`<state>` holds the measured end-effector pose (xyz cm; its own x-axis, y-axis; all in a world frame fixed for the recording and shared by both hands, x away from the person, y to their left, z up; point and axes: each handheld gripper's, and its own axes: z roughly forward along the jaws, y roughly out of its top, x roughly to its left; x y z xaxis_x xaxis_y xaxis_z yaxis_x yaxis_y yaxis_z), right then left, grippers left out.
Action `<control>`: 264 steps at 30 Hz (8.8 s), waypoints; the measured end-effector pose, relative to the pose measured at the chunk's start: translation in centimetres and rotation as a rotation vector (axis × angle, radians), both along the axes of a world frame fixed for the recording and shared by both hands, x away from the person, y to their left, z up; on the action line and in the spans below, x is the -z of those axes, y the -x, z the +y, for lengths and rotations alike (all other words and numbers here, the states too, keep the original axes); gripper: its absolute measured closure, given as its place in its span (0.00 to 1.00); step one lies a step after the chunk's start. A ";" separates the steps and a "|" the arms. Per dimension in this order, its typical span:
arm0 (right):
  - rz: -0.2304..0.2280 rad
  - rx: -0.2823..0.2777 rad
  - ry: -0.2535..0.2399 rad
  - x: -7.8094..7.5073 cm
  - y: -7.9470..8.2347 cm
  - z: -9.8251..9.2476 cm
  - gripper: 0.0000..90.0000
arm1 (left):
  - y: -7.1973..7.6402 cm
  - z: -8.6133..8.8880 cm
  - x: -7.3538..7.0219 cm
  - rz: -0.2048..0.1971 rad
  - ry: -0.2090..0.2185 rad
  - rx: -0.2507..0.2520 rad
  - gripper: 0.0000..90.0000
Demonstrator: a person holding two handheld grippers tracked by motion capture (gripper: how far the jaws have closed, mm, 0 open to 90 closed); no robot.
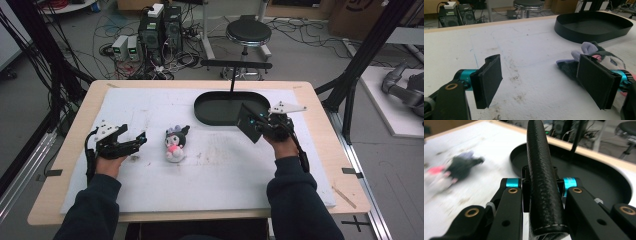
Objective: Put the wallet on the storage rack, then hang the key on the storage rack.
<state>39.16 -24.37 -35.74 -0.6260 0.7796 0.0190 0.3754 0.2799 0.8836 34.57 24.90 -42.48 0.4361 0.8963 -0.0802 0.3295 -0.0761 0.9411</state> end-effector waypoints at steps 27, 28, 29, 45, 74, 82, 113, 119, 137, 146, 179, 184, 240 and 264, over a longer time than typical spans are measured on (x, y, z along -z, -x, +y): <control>0.164 0.265 -0.191 5.0 -11.9 3.9 0.85 | -0.1 0.0 0.2 0.015 -0.004 0.014 0.23; 0.168 0.275 -0.175 5.1 -11.9 3.8 0.83 | -0.1 0.0 0.1 0.015 -0.006 0.014 0.23; 0.150 0.295 -0.171 5.1 -11.8 3.3 0.75 | -0.1 0.0 0.1 0.013 -0.005 0.013 0.23; 0.228 0.337 -0.038 5.7 -11.8 0.5 0.62 | -0.1 -0.1 0.2 0.015 -0.011 0.012 0.23; 0.043 0.259 0.166 3.8 1.5 -8.2 0.24 | 0.2 0.0 -0.4 -0.032 0.023 -0.018 0.19; 0.027 0.266 0.154 3.7 1.7 -8.1 0.25 | 0.2 -0.1 -0.3 -0.023 0.023 -0.001 0.20; 0.017 0.204 0.144 3.9 2.1 -7.3 0.28 | -0.9 -10.7 -0.8 0.201 -0.054 0.065 0.24; 0.019 0.188 0.147 4.0 2.1 -7.1 0.29 | -1.7 -12.7 0.2 0.220 -0.177 -0.007 0.24; 0.024 0.188 0.116 3.9 2.3 -7.4 0.29 | -2.5 -11.2 -0.4 0.259 -0.061 0.102 0.41; 0.013 0.179 0.100 3.8 2.2 -7.4 0.29 | -3.6 -9.3 -5.9 0.172 0.047 0.254 0.41; -0.006 0.181 0.050 3.5 2.2 -7.6 0.29 | -12.2 -13.3 -13.9 0.077 0.213 0.515 0.41; -0.003 0.179 0.047 3.5 2.2 -7.6 0.29 | -14.1 -14.5 -13.2 0.109 0.225 0.518 0.41; -0.004 0.174 0.028 3.3 2.4 -8.1 0.29 | -17.4 -19.0 -10.4 0.130 0.010 0.426 0.41; -0.007 0.167 0.034 3.3 2.5 -8.0 0.29 | -18.9 -18.6 -5.9 0.250 -0.049 0.155 0.31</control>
